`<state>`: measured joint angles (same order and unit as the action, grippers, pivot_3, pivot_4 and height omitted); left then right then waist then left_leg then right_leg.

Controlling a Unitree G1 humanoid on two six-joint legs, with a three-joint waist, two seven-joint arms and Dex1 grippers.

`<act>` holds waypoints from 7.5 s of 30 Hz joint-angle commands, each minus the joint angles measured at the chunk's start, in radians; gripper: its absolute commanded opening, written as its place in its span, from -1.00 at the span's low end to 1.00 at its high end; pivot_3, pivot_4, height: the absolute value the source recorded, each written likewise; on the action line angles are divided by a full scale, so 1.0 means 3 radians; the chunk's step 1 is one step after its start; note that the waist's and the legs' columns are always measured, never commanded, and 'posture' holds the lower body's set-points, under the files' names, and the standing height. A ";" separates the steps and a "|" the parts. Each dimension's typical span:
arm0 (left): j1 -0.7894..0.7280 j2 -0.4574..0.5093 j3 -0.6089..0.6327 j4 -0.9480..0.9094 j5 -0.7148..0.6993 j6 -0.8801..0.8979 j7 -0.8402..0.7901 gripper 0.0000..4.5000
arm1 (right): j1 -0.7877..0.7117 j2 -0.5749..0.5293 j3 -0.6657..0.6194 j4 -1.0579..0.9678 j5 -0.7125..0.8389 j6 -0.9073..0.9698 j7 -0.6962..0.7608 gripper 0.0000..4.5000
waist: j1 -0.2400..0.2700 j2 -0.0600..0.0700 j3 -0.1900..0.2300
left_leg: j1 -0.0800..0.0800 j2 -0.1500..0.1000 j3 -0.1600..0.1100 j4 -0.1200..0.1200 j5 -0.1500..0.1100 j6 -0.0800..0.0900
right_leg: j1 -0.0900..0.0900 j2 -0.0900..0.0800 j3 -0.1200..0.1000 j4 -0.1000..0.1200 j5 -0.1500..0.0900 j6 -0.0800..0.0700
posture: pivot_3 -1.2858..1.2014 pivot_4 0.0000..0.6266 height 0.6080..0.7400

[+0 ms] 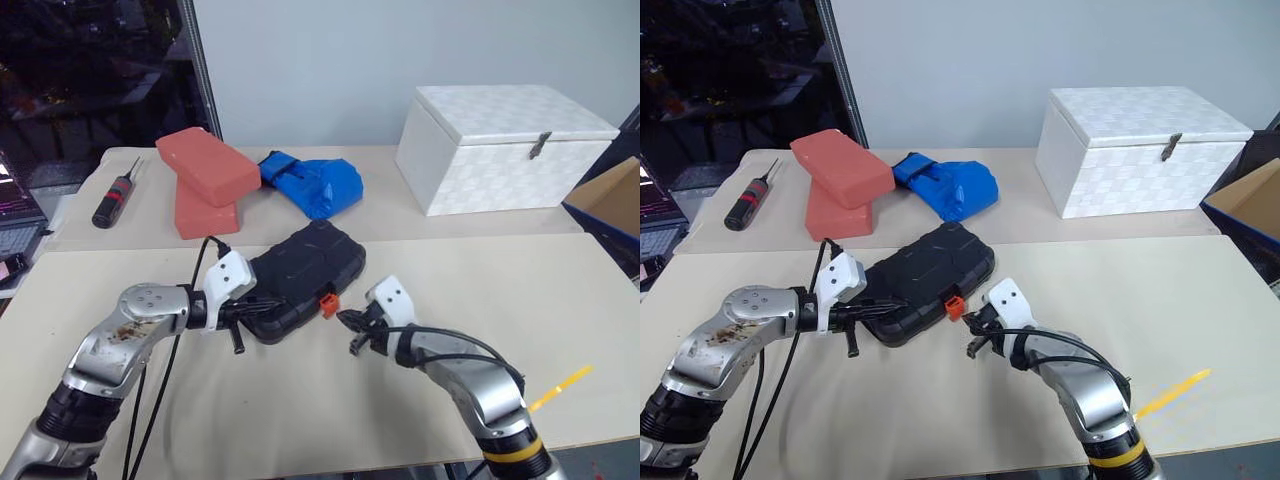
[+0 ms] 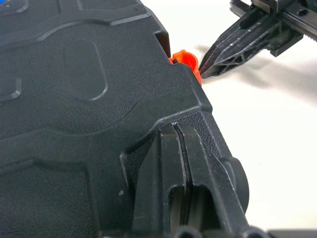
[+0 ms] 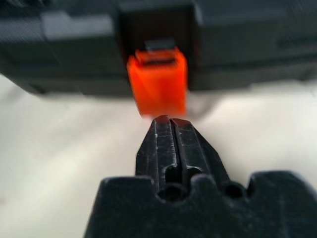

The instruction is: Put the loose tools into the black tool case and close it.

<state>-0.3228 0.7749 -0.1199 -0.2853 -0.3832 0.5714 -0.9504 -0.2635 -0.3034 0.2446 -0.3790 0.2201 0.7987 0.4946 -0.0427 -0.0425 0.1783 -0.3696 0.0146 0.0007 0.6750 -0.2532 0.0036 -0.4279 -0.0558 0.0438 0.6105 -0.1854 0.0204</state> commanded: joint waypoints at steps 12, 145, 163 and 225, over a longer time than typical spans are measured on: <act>0.0127 -0.0002 -0.0203 0.0172 0.0197 0.0067 0.0027 -1.00 | -0.0216 0.0363 -0.0083 0.0184 -0.0039 -0.0455 -0.0213 -0.99 | -0.0011 0.0001 0.0000 | 0.0001 0.0002 -0.0001 0.0000 0.0000 0.0000 | -0.0003 0.0002 0.0000 0.0002 0.0000 0.0000 | 0.03 -0.52 1.00; 0.0258 -0.0071 -0.0343 0.0100 0.0399 0.0133 0.0121 -1.00 | -0.0548 0.0184 0.0052 0.0371 -0.0075 -0.0385 0.0178 0.50 | -0.0016 0.0024 -0.0030 | 0.0021 0.0000 -0.0002 -0.0026 -0.0006 0.0001 | 0.0008 0.0000 -0.0002 0.0001 -0.0021 -0.0001 | 0.03 -0.52 1.00; 0.0294 -0.0109 -0.0349 0.0085 0.0401 0.0135 0.0155 -1.00 | -0.0502 0.0191 -0.0079 0.0268 0.0107 -0.0001 0.0085 -0.88 | 0.0002 0.0027 -0.0033 | 0.0024 -0.0002 -0.0003 -0.0045 -0.0007 0.0001 | 0.0009 -0.0003 -0.0004 -0.0003 -0.0030 -0.0007 | 0.03 -0.52 1.00; 0.0366 -0.0176 -0.0383 0.0136 0.0442 0.0168 0.0324 -1.00 | -0.0245 0.0328 0.0155 0.1146 -0.0239 -0.0719 0.0032 -0.97 | -0.0008 0.0036 -0.0092 | 0.0058 0.0003 -0.0020 -0.0054 -0.0015 -0.0006 | 0.0022 -0.0006 0.0000 -0.0007 -0.0037 -0.0013 | 0.03 -0.52 1.00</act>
<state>-0.2634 0.7189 -0.1443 -0.3288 -0.2996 0.5702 -0.8443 -0.3698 -0.1853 0.2549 -0.1071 0.1783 0.5022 0.5096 -0.0450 -0.0317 0.1507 -0.3520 0.0156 -0.0054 0.6589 -0.2578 0.0017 -0.4213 -0.0577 0.0437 0.6082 -0.1966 0.0166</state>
